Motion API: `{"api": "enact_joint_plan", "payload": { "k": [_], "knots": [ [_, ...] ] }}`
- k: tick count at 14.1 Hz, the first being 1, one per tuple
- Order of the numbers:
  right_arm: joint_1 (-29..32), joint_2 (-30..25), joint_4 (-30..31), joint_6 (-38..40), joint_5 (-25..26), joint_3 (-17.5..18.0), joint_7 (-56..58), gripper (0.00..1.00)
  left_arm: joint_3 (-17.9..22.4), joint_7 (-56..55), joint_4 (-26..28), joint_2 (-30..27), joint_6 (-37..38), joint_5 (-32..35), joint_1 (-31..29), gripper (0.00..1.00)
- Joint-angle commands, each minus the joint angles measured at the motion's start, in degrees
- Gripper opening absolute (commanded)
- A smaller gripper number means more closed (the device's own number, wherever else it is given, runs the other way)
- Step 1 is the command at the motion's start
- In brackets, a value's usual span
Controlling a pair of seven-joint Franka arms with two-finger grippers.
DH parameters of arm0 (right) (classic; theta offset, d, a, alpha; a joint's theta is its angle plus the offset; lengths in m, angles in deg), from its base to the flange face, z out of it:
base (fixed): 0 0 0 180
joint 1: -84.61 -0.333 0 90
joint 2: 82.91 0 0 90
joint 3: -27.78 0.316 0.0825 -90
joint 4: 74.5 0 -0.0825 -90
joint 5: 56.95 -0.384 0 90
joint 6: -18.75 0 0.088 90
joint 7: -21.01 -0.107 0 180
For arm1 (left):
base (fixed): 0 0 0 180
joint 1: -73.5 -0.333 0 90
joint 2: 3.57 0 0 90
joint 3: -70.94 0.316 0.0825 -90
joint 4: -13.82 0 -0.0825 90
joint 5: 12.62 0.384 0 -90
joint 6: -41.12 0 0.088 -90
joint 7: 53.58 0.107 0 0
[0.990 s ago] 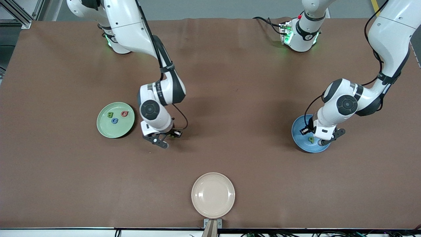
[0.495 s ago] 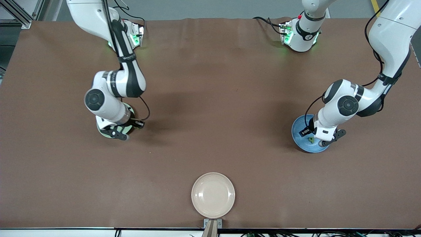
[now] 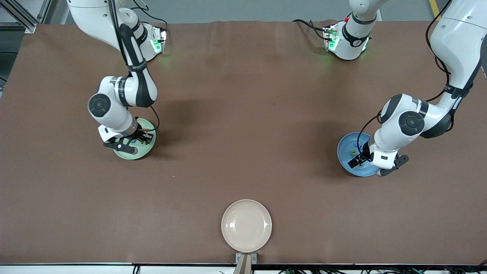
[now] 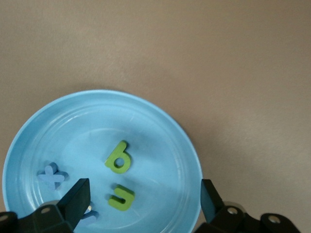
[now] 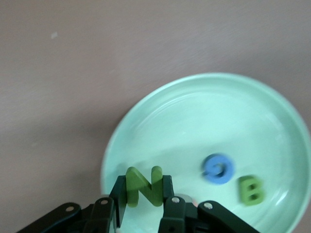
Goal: Sort upper and lower case letters into plates
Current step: 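Place the u in the blue plate while the right gripper places the N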
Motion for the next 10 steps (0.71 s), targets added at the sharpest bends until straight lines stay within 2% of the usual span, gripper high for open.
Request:
{"api": "enact_joint_plan", "payload": {
  "k": [1,6,8,9,10],
  "knots": [
    [2.5,-0.2,1.0,-1.4,0.5,0.6,2.0,0.00,-0.3,0.4,-0.8,-0.6,1.1,0.2,0.3,1.00],
    [2.5,1.7,0.5,-1.3,0.0,0.9,1.8,0.02,-0.3,0.5,-1.2,-0.5,1.3,0.3,0.0,1.00],
    [2.1,1.7,0.4,-0.8,-1.5,2.0,1.6,0.03,-0.3,3.6,-3.3,-1.2,6.0,0.0,0.6,1.00],
    [2.0,1.7,0.3,-0.8,-2.6,2.5,1.6,0.11,-0.3,6.1,-5.1,-0.9,8.3,-0.7,1.3,1.00],
    [2.1,1.7,0.2,-0.7,-2.6,2.5,1.8,0.28,-0.1,8.5,-5.8,-1.0,9.0,-3.0,2.4,1.00]
  ]
}}
